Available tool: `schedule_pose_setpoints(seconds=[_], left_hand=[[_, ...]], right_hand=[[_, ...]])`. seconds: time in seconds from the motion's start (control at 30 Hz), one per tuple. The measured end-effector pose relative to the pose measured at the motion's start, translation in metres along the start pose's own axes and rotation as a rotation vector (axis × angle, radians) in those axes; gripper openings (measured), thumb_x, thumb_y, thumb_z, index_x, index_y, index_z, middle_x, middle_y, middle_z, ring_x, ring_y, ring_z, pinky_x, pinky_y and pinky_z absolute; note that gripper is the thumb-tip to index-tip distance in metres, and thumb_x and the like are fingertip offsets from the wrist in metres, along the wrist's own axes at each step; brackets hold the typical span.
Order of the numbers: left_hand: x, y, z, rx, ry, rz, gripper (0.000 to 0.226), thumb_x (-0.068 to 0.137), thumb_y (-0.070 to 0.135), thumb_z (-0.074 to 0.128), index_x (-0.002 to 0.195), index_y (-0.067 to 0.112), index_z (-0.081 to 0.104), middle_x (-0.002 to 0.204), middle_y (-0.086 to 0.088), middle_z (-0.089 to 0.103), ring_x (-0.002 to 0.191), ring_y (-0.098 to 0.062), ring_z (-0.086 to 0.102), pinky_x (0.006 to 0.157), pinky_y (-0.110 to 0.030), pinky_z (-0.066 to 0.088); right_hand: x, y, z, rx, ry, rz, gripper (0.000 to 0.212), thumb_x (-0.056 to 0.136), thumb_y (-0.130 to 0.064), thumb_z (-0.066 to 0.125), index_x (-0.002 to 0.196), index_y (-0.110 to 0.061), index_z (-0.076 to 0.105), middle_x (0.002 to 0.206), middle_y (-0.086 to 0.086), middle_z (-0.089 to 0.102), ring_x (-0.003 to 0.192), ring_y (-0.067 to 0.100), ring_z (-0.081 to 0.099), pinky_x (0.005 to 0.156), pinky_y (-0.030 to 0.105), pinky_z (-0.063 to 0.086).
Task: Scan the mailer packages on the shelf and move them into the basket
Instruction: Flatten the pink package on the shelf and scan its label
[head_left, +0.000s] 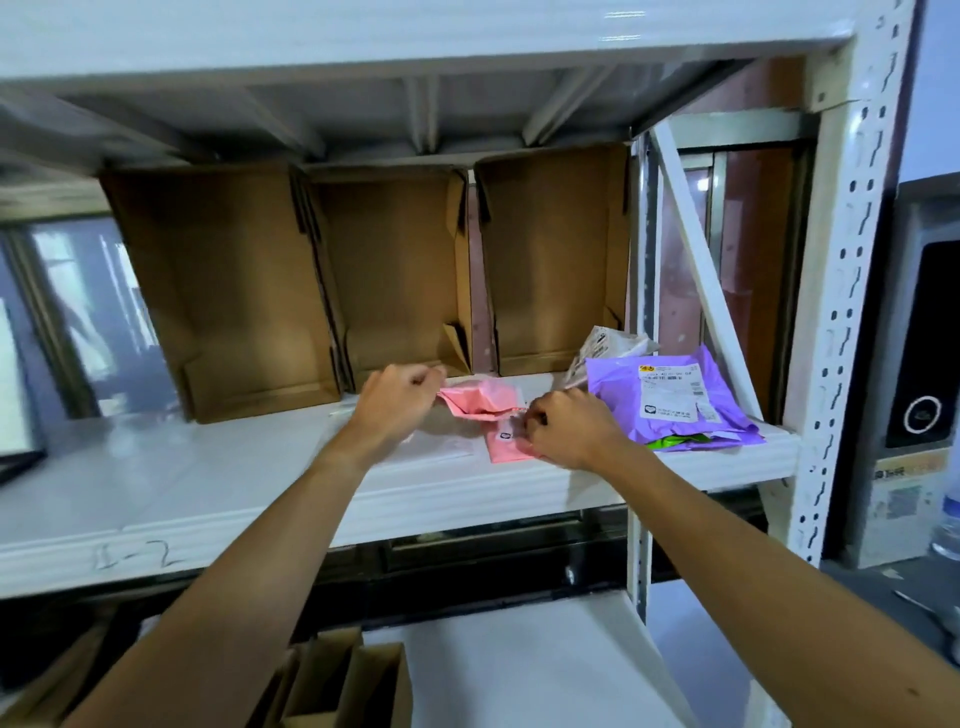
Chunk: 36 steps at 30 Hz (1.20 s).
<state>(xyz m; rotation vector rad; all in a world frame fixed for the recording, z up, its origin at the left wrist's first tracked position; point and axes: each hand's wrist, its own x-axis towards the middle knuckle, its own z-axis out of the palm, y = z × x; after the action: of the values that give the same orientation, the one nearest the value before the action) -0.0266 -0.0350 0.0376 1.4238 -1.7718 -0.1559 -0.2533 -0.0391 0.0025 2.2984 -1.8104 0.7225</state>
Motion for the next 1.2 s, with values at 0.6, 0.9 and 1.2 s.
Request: schedule_pose_setpoints(seconds=[0.6,0.9,1.2], left_hand=[[-0.052,-0.078,-0.054,-0.172,0.052,-0.256,0.025,0.080,0.051,0.076,0.087,0.027,0.079,0.085,0.020,0.071,0.085,-0.001,0.062,0.069,-0.020,0.048],[-0.054,-0.081,-0.050,-0.164,0.036,-0.235,0.020,0.070,0.039,0.088,0.083,0.026,0.080,0.078,0.017,0.074,0.075,-0.001,0.068,0.058,-0.012,0.046],[-0.048,-0.090,-0.049,-0.231,0.063,-0.258,0.006,0.080,0.029,0.082,0.085,0.025,0.081,0.079,0.015,0.075,0.078,0.000,0.068,0.068,-0.011,0.049]], right_hand=[[0.023,-0.089,-0.003,0.689,-0.148,0.128,0.049,0.096,-0.050,0.047,0.086,-0.013,0.077,0.086,0.000,0.075,0.088,0.021,0.069,0.091,0.044,0.053],[0.028,-0.110,0.028,0.866,-0.115,0.256,0.044,0.091,-0.054,0.057,0.095,-0.012,0.071,0.096,0.005,0.071,0.095,0.024,0.063,0.086,0.039,0.050],[0.028,-0.102,0.032,0.911,-0.141,0.177,0.027,0.096,-0.024,0.059,0.089,-0.004,0.075,0.085,0.003,0.065,0.078,0.014,0.057,0.065,0.027,0.041]])
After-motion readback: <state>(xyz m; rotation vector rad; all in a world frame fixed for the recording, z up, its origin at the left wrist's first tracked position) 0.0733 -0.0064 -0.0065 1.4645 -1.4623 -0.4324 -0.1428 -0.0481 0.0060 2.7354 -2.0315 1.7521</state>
